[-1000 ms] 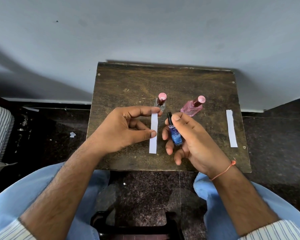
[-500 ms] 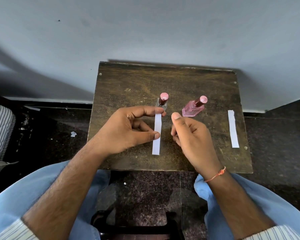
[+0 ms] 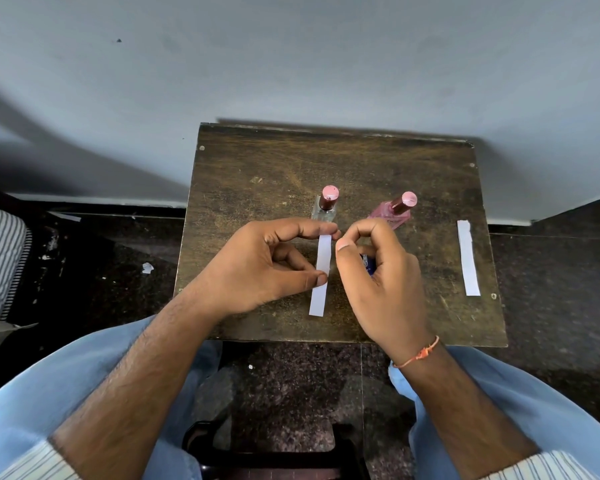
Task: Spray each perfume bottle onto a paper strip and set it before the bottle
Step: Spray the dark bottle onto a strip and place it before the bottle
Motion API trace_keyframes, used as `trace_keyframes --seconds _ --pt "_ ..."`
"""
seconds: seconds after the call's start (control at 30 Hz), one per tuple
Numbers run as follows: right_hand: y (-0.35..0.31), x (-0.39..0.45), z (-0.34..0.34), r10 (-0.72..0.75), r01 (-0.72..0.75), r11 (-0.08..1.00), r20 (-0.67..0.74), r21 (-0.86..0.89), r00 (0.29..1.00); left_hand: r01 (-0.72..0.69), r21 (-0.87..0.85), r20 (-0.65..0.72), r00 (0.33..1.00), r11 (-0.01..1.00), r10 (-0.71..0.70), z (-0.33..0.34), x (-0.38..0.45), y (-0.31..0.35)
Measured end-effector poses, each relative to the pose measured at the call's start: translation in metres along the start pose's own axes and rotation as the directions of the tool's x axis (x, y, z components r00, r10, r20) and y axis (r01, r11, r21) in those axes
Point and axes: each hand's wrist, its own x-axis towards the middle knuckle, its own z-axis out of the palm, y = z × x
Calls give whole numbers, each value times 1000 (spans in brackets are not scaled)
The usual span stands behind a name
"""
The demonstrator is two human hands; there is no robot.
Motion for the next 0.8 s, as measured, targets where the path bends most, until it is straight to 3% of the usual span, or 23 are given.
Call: trace_keyframes --seconds 0.8 --pt "7 3 -1 30 -33 998 59 59 998 1 -1 -3 1000 1000 -1 -1 1 1"
